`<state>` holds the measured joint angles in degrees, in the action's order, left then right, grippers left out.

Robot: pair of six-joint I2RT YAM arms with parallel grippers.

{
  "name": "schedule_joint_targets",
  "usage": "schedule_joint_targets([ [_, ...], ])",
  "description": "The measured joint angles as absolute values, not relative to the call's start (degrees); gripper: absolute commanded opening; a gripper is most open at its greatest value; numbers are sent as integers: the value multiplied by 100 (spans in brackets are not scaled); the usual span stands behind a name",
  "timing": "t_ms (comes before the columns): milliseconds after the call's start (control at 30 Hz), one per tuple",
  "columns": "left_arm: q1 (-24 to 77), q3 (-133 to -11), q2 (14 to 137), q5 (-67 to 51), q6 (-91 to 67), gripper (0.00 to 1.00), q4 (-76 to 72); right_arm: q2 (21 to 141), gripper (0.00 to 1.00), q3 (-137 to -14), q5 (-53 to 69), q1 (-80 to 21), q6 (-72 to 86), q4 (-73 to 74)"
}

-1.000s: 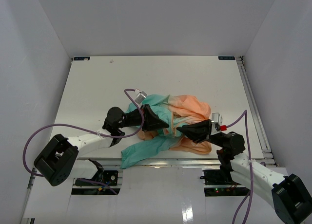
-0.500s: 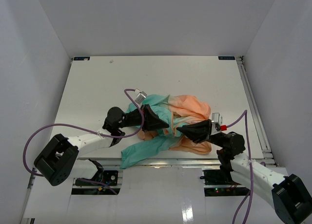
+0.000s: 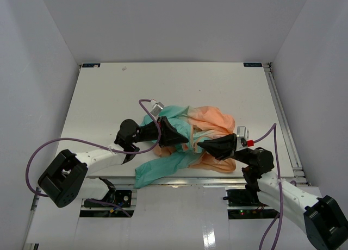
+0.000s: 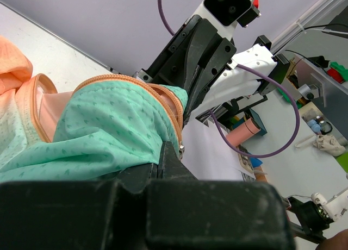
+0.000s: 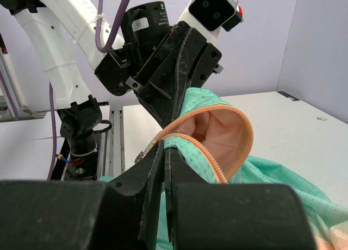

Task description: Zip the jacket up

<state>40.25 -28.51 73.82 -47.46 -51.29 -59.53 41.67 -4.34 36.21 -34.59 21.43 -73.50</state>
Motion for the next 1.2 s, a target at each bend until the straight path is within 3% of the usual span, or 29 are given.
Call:
schedule_joint_targets([
  [1200,4025,-2851,7382,-4756,-5047,0,-5822,4168,8,-434,3660,-3463,2252,-7354],
])
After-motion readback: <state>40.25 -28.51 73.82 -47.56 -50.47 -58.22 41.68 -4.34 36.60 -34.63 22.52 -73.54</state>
